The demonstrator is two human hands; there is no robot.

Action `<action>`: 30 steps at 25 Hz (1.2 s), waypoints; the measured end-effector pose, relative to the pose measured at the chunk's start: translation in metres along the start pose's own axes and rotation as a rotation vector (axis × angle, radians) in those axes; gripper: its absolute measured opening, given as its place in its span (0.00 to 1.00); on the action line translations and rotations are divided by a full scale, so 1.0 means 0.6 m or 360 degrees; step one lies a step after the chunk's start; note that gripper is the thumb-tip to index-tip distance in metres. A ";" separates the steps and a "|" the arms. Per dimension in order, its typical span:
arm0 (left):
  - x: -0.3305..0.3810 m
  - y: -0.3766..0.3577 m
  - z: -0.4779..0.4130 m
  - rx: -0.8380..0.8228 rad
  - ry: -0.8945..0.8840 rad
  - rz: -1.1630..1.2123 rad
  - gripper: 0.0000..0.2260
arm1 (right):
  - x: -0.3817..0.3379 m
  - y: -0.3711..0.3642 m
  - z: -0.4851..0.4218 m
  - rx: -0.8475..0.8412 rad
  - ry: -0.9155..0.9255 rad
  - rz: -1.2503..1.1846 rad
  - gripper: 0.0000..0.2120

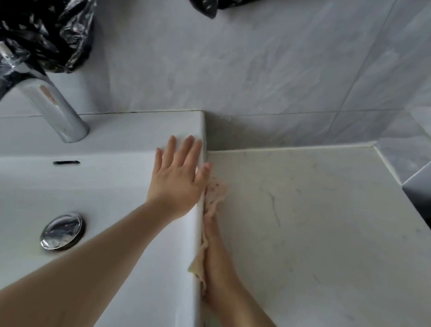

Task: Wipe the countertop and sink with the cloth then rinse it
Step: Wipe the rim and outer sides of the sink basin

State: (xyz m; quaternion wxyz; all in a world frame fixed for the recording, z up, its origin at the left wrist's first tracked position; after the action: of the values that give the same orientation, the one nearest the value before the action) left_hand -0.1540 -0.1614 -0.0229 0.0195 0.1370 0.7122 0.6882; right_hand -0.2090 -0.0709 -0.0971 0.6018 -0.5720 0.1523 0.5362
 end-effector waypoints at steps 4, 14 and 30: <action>-0.003 0.000 0.000 0.0059 0.0087 0.0039 0.31 | -0.042 0.026 -0.076 0.0017 0.0108 0.0107 0.29; -0.006 0.000 0.007 0.0159 0.0075 0.0107 0.35 | 0.031 0.031 -0.100 0.0065 -0.0021 0.0185 0.41; 0.030 -0.023 0.111 0.0278 0.0157 0.1131 0.24 | -0.079 0.068 -0.031 0.0905 0.0181 0.0583 0.09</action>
State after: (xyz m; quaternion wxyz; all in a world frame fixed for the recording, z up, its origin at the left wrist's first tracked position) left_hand -0.1594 -0.0927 -0.0373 -0.2670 0.3436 0.6763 0.5944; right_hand -0.2526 -0.1183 -0.0864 0.6213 -0.3736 0.4292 0.5387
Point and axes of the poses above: each hand's wrist, its own z-axis away from the middle knuckle, its own y-axis out of the back of the hand, x = y × z, the point moved 9 cm from there along -z, towards the middle knuckle, and after that the axes turned 10 degrees about -y, right-handed, at the moved point
